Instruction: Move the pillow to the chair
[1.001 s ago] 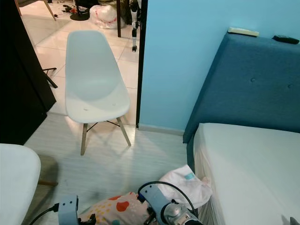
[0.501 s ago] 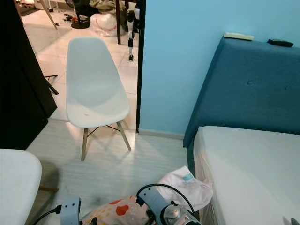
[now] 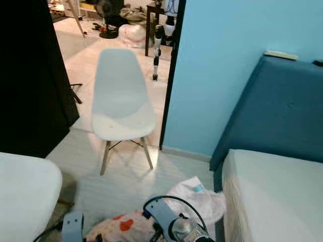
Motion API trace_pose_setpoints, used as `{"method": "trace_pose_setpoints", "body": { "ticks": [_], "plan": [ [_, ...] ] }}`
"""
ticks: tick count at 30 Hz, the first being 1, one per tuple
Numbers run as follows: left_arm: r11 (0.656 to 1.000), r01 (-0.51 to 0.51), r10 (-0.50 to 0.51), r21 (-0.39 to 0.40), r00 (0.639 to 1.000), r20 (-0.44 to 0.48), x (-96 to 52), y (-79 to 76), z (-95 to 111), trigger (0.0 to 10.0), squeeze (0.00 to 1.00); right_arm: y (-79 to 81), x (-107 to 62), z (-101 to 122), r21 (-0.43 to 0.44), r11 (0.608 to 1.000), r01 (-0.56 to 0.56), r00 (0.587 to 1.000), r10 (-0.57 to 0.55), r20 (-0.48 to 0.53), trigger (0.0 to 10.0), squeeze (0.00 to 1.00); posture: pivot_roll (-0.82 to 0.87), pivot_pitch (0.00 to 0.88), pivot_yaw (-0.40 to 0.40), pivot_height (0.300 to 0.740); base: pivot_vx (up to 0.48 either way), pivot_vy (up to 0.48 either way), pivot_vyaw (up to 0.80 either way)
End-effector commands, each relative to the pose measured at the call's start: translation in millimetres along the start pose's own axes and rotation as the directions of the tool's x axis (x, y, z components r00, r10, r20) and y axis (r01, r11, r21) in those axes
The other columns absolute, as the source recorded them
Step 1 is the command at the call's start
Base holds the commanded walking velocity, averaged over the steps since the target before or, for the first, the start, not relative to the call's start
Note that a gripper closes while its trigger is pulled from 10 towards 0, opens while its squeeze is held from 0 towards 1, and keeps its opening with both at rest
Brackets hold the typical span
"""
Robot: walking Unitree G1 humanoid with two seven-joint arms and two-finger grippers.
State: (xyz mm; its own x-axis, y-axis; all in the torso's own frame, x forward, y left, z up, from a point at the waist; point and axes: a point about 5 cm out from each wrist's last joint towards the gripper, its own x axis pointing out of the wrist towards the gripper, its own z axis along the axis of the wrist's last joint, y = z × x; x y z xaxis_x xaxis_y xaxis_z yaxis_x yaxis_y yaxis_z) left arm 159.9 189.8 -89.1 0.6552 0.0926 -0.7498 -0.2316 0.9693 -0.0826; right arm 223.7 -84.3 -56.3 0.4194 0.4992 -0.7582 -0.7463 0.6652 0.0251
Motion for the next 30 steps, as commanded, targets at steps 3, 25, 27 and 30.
{"method": "trace_pose_setpoints", "body": {
  "ticks": [3,25,27,30],
  "plan": [
    [1.0,-0.013,0.013,-0.026,1.0,-0.024,-2.7,2.3,-8.4,10.0,0.0,-16.1,-2.1,23.6,0.018,0.998,0.064,0.993,-0.066,0.1,10.0,0.0,0.12,0.033,-0.129,0.74,0.0,0.0,0.0],
    [0.996,-0.049,0.049,-0.075,0.999,0.003,-3.7,9.9,-6.4,10.0,0.0,-19.8,-1.3,40.6,0.027,0.996,0.09,0.983,-0.093,0.158,10.0,0.0,0.13,0.062,-0.132,0.74,0.0,0.0,0.0],
    [0.997,-0.043,0.043,-0.062,0.999,0.003,-3.1,8.2,-5.3,10.0,0.0,-18.0,-0.8,37.5,0.027,0.996,0.088,0.985,-0.091,0.145,10.0,0.0,0.13,0.063,-0.127,0.74,0.0,0.0,0.0],
    [0.997,-0.046,0.046,-0.059,0.999,-0.002,-3.0,8.2,-5.7,10.0,0.0,-16.7,-0.5,34.9,0.016,0.996,0.084,0.988,-0.086,0.132,10.0,0.0,0.13,0.065,-0.13,0.74,0.0,0.0,0.0]
  ]
}}
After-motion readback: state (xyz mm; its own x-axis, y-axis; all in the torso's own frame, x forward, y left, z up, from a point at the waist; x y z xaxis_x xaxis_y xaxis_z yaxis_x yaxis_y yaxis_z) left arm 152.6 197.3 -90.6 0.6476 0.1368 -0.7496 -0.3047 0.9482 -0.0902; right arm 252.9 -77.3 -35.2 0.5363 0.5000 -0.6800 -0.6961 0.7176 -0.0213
